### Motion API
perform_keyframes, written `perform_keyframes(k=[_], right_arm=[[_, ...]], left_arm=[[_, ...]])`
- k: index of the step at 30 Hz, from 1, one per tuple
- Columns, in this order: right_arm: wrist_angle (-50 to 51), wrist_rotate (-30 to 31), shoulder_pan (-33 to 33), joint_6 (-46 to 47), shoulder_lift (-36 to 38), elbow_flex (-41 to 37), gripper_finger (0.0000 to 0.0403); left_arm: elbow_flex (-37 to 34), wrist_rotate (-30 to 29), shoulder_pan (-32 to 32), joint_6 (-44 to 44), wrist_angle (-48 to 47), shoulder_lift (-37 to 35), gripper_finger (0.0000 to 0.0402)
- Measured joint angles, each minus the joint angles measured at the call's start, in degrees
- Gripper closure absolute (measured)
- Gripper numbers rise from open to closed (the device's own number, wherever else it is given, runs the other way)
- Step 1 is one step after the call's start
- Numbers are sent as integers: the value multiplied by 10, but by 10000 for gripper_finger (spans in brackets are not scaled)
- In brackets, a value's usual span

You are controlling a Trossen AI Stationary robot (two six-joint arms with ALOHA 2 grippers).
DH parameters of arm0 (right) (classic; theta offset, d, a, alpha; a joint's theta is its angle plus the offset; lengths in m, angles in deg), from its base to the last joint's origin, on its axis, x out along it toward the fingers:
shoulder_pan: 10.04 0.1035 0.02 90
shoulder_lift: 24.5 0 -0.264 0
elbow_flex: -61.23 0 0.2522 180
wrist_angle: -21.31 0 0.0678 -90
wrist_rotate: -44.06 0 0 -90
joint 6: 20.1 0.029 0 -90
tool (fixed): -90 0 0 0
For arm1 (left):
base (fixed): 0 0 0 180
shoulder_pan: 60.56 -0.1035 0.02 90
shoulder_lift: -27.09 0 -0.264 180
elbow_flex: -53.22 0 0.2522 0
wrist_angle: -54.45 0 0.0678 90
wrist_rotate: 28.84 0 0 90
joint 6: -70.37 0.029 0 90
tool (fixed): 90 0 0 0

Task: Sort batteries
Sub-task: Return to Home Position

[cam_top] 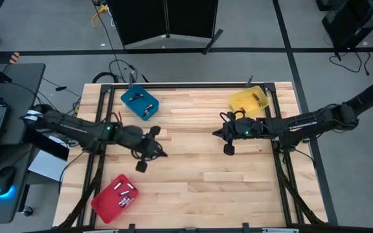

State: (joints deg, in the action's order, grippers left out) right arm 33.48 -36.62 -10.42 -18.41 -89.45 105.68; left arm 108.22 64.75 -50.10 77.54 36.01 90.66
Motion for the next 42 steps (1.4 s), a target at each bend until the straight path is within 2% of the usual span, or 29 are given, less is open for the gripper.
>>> perform_keyframes(k=[6, 14, 27, 30, 36, 42], right_arm=[[-79, -13, -11, 3, 13, -66, 393], [-94, -17, -13, 11, 115, -136, 394], [-93, -47, -13, 11, 330, -237, 394], [-83, -52, -13, 10, 376, -251, 394], [-69, -59, -13, 11, 455, -289, 394], [1, -57, -13, 26, 523, -303, 394]], left_arm=[[-39, 49, -72, 46, 125, 0, 398], [-65, 60, -132, 63, 143, -52, 397], [-210, 48, -170, 26, 154, -265, 396], [-231, 62, -192, 17, 158, -317, 396], [-264, 84, -238, 4, 96, -421, 396], [-318, 67, -257, -6, 88, -543, 396]])
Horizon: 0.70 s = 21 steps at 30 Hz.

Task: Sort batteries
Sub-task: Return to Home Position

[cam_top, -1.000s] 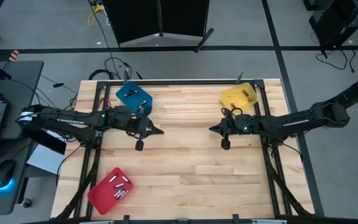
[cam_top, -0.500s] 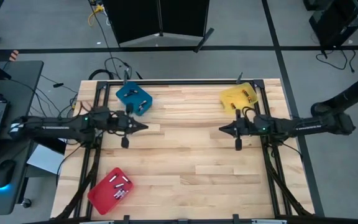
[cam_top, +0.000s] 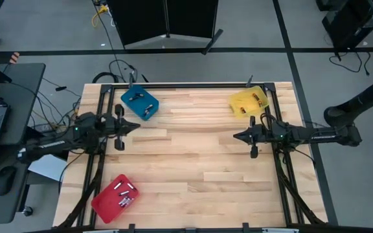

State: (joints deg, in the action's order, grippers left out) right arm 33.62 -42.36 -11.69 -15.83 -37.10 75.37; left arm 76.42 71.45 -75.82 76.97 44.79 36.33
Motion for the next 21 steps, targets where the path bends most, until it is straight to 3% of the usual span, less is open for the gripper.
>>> perform_keyframes(k=[4, 8, 16, 21], right_arm=[[3, -2, 0, -16, 34, 1, 394], [3, -2, 0, -33, 56, 1, 396], [6, -6, 0, -42, 71, 2, 398], [2, 10, 0, -43, 74, 2, 398]], left_arm=[[-32, -17, -4, -15, -48, -92, 396], [-25, -17, -5, -22, -102, -91, 396], [-19, -22, -5, -7, -95, -93, 396], [-91, -56, -5, -8, 126, -93, 396]])
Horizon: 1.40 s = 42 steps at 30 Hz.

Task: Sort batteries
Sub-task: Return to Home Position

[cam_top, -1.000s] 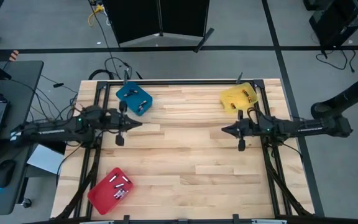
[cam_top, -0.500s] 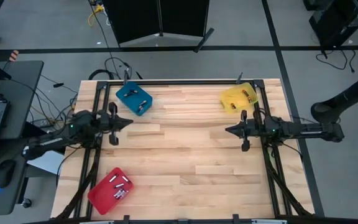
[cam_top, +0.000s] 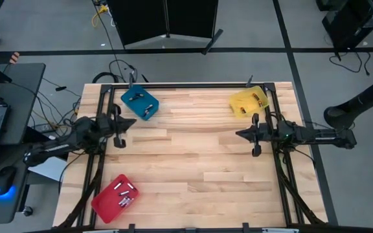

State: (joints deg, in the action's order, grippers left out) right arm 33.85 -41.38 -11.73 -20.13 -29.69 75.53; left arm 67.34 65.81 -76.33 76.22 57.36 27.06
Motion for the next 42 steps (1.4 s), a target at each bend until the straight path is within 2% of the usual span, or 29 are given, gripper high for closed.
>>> perform_keyframes(k=[3, 7, 11, 17, 21, 34, 42], right_arm=[[4, 1, 2, 11, 17, 2, 398], [50, 3, 9, 0, 51, 18, 398], [85, 23, 8, 0, 50, 32, 398], [-2, -8, -6, -15, 50, -2, 398], [-4, -3, -35, -16, 48, -2, 398], [-14, 62, -144, -8, 40, -2, 391], [-14, 65, -184, 3, 8, -2, 386]], left_arm=[[5, -38, 0, 2, -9, 0, 396], [5, -42, 0, 13, -6, 0, 396], [1, -73, 0, 23, -22, 0, 396], [1, -92, 0, -3, -115, 1, 396], [1, -114, 0, -5, -125, 0, 396], [1, -129, 0, -26, -151, 12, 396], [1, -130, 0, -35, -151, 17, 394]])
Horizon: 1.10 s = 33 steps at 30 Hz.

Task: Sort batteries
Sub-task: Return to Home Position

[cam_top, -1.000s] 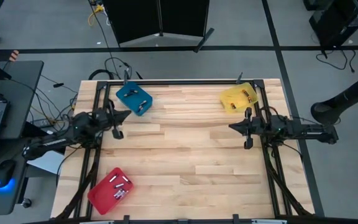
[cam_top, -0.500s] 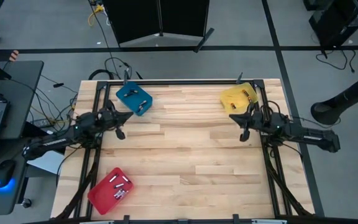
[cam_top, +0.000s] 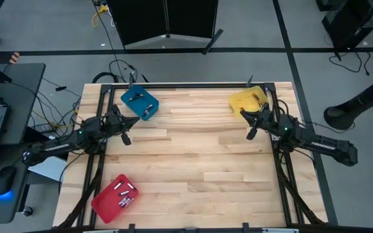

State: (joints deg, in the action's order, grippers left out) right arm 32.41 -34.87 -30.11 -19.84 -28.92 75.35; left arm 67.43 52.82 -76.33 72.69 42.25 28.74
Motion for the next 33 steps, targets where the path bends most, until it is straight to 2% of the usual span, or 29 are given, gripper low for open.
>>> perform_keyframes(k=[5, 11, 33], right_arm=[[0, 0, -8, 3, -14, 0, 387], [-1, -1, -8, 49, -16, 0, 378], [-2, -3, -8, 41, -16, 0, 375]], left_arm=[[0, 0, 0, -19, 1, 0, 392], [0, 0, 0, -27, 2, 0, 391], [0, -1, 0, -41, 2, 0, 391]])
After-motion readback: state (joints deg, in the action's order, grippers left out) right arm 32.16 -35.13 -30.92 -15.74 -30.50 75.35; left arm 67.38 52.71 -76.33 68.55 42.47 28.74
